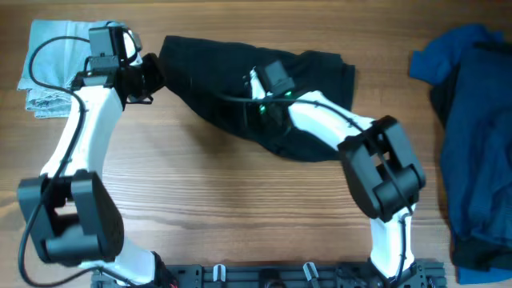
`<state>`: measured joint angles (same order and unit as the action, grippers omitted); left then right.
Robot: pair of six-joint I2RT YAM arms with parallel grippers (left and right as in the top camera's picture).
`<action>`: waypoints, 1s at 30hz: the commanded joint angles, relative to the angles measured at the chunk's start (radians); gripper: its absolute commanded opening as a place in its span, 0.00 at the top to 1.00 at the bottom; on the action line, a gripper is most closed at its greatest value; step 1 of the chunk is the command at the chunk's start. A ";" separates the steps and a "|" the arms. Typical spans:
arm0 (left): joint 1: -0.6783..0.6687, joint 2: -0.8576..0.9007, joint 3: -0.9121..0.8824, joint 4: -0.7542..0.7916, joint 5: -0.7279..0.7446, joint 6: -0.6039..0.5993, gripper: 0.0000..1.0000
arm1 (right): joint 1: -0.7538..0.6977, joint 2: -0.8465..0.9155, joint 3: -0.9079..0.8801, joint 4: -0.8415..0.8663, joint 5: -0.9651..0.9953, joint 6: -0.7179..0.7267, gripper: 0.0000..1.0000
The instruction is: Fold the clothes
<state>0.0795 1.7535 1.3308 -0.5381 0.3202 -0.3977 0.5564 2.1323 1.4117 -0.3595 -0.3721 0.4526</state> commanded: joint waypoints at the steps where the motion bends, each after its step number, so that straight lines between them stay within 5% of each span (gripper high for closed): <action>1: 0.001 -0.093 0.005 -0.011 0.005 0.024 0.96 | 0.027 0.025 0.005 0.013 0.064 0.017 0.96; 10: -0.064 -0.153 0.005 -0.080 0.001 0.055 0.96 | -0.100 -0.049 0.217 -0.106 -0.010 -0.016 0.96; 22: -0.225 -0.172 0.005 -0.112 -0.060 0.107 0.96 | -0.075 0.152 0.217 0.084 -0.021 0.023 0.96; 30: -0.293 -0.409 0.005 -0.148 -0.048 0.134 0.96 | -0.065 0.255 0.222 0.220 -0.103 0.044 0.96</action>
<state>-0.1802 1.4712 1.3304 -0.6964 0.2592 -0.2920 0.4801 2.3531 1.6184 -0.1463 -0.4286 0.4934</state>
